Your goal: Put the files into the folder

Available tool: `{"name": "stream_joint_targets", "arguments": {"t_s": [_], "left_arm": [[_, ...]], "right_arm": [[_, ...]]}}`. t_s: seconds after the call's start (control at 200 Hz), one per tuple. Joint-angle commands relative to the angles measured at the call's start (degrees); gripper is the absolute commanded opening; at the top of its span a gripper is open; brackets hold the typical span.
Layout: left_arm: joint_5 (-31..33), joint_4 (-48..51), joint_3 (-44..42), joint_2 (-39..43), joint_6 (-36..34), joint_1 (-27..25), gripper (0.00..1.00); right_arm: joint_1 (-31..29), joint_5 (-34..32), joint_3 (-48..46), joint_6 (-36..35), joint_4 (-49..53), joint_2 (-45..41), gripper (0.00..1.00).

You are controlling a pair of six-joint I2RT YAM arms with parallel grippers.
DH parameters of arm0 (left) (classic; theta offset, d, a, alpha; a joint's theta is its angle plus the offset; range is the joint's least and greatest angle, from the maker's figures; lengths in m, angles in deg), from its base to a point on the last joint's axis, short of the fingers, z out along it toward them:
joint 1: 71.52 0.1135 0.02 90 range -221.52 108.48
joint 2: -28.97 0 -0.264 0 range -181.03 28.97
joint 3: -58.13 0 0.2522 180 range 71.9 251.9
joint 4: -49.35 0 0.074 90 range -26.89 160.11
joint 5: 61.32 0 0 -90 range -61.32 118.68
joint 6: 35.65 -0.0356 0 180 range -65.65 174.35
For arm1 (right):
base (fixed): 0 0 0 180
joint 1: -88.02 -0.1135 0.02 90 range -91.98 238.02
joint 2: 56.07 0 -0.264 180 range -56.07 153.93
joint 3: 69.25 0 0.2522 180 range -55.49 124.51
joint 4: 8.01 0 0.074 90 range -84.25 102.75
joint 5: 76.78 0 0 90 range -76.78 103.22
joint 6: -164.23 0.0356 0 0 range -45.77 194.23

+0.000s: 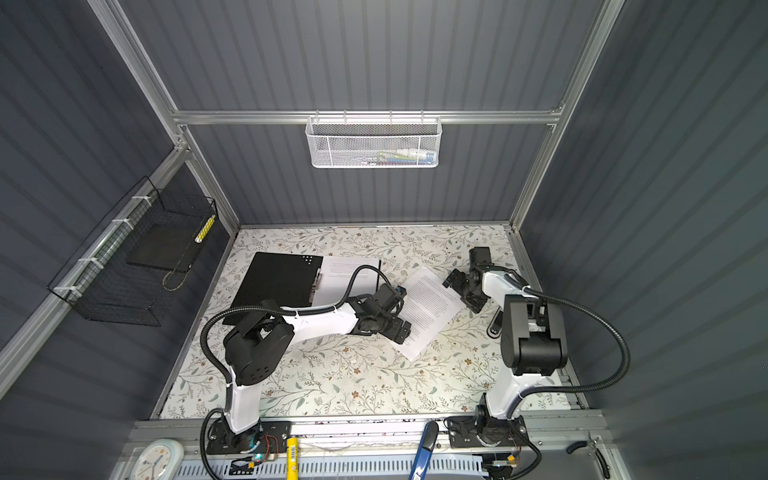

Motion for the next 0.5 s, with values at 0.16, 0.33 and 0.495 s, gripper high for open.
{"name": "stream_joint_targets", "arguments": {"t_s": [0.16,0.33,0.495], "left_arm": [[-3.0,7.2,-3.1,-1.2,-0.4,0.9,0.96],[-4.2,7.2,-3.0,-1.0,-0.7,1.2,0.96],[-5.3,7.1,-2.7,-1.0,-1.0,1.3,0.96]], "right_arm": [[0.3,-1.3,6.7,0.6,5.5,5.2,0.99],[-0.3,-2.4,8.4,3.7,8.2,6.9,0.99],[-1.3,-2.0,8.4,5.9,7.8,8.2,0.99]]}}
